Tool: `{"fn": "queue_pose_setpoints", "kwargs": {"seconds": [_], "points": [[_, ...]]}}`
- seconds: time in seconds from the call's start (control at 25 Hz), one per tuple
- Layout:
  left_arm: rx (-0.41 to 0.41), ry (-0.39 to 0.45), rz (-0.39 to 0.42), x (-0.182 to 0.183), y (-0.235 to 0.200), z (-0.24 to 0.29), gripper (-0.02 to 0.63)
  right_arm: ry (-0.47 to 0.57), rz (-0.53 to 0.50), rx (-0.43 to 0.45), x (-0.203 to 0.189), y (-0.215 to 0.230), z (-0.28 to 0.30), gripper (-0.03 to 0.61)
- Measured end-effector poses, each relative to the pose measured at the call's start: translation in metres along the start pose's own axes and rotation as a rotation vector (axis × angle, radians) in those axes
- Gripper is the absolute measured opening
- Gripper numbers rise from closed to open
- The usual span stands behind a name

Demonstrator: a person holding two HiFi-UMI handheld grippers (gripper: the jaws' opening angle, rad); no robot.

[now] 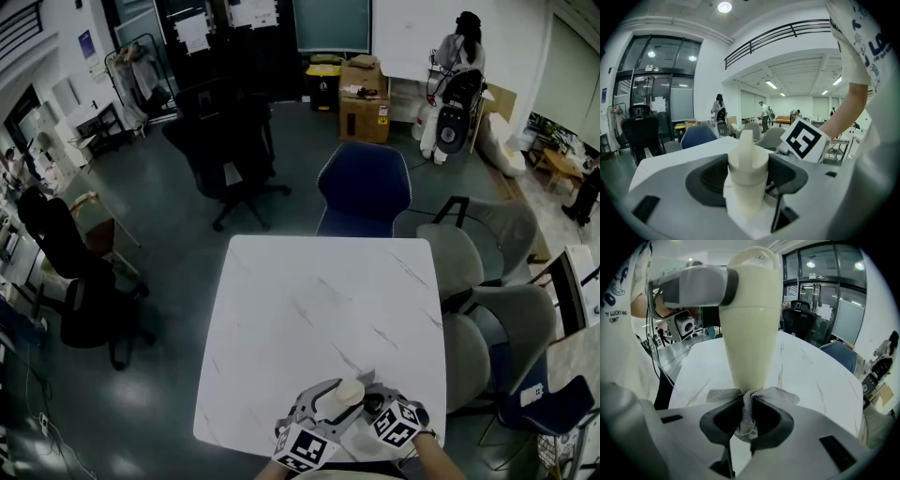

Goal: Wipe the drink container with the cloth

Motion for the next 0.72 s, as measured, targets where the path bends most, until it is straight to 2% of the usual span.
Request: {"fn": "queue_pose_setpoints", "kwargs": {"seconds": [0.72], "points": [[-0.281, 0.082, 0.094, -0.004, -0.029, 0.001, 0.261, 0.077, -0.098, -0.012, 0.031, -0.001, -0.042, 0.048]]}}
Point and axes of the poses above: the fingertips, and each gripper's own axes: z forward along the fingers, y to its right, x out of its top, the point moved 10 cm from there along -z, backward along the fingers, and after that the axes turned 12 degrees about z, right-handed, at the moved point
